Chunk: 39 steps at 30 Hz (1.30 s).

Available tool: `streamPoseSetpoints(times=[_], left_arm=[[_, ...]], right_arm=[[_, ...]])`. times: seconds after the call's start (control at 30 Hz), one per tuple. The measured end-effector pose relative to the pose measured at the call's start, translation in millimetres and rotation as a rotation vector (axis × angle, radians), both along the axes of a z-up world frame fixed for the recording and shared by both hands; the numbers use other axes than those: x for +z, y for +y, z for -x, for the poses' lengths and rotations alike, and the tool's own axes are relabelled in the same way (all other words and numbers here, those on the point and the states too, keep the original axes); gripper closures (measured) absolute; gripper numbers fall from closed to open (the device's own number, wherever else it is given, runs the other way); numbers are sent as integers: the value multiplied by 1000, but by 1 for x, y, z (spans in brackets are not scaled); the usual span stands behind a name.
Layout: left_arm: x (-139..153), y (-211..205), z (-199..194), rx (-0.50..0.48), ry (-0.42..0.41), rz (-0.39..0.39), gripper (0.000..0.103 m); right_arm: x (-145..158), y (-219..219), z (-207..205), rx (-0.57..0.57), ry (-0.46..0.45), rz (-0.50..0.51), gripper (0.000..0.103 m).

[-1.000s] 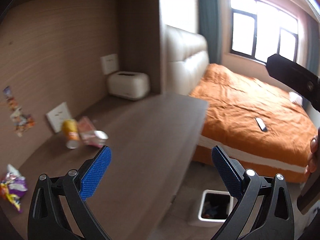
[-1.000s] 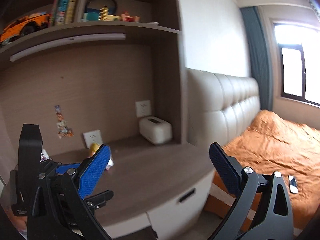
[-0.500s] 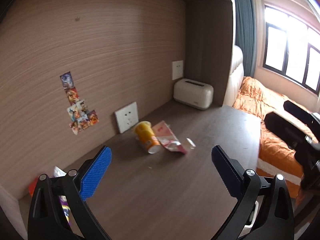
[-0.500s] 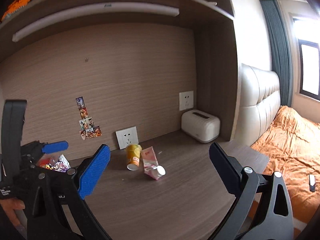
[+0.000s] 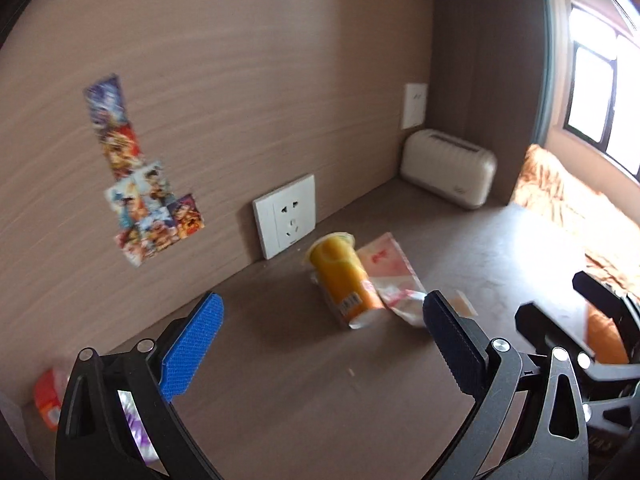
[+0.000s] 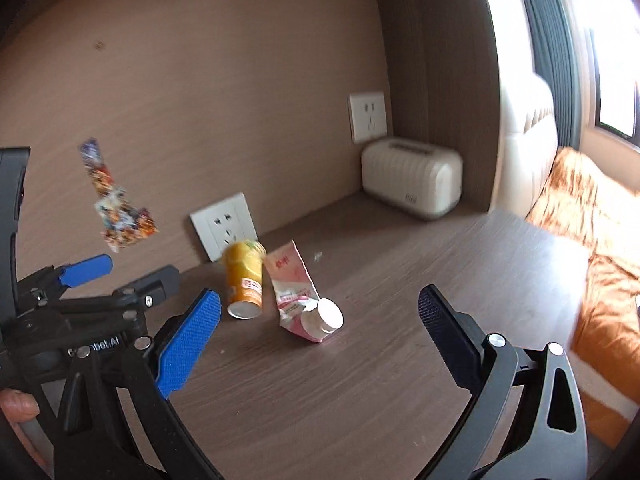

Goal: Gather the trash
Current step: 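Move both empty tools back toward the desk, then grasp the orange juice cup with the left tool while the right tool grasps the pink-white paper packet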

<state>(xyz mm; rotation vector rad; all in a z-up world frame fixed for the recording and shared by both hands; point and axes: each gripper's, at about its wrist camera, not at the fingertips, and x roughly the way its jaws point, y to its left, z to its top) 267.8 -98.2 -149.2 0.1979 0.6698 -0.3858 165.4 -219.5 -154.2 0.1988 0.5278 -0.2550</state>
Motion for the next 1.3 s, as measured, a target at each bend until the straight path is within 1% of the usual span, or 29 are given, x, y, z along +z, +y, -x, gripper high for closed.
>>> streamPoseSetpoints(times=[0.1,0.23,0.37,0.43,0.47,0.5,0.53,0.6,0.63,0.67,0.7,0.73,0.77,0.8,0.83,0.9,1.0,1.1,1.17,1.3], left_arm=[[-11,-9,-27,-14,23,-6,5],[-29,-26,-55,-43,59,-28,5],[-48,-43,-72,-48,90,-68,5],[-55,-47,-78,-43,99,-75,5],[-57,-48,-81,-38,101,-73,5],[-60,-48,-82,-37,105,-75,5],[-63,-50,-85,-38,114,-83,5],[-69,-51,-89,-46,127,-85,6],[-71,-52,-90,-50,135,-86,7],[-73,-52,-91,-56,142,-76,12],[-76,-53,-92,-64,152,-66,17],[-78,-53,-95,-66,164,-59,20],[-80,-54,-96,-66,175,-54,26],[-83,-55,-98,-68,185,-51,36],[-88,-56,-99,-71,190,-60,41],[-93,-58,-97,-76,181,-81,49],[-94,-55,-90,-78,161,-68,53],[-89,-50,-88,-67,157,-53,54],[-81,-46,-85,-63,136,-51,55],[-58,-39,-72,-62,80,-42,55]], right_arm=[[-22,-11,-24,-5,62,-49,4],[-41,-19,-40,-24,124,-79,4],[-51,-23,-53,-60,154,-82,4],[-57,-27,-61,-66,168,-112,5],[-59,-29,-64,-68,176,-129,7],[-62,-30,-67,-70,184,-141,13],[-66,-31,-70,-69,194,-153,16],[-72,-31,-77,-49,209,-186,32],[-74,-30,-79,-44,213,-193,34],[-76,-30,-81,-31,216,-211,40],[-77,-30,-83,-24,217,-223,42],[-76,-29,-84,-23,219,-215,47],[-77,-27,-86,-8,218,-221,58],[-77,-27,-88,10,217,-236,65],[-79,-27,-90,17,213,-253,66],[-79,-27,-92,21,213,-256,67],[-79,-31,-92,21,205,-267,67],[-73,-34,-88,31,201,-258,69],[-62,-32,-83,33,184,-219,71],[-42,-27,-73,41,143,-136,71]])
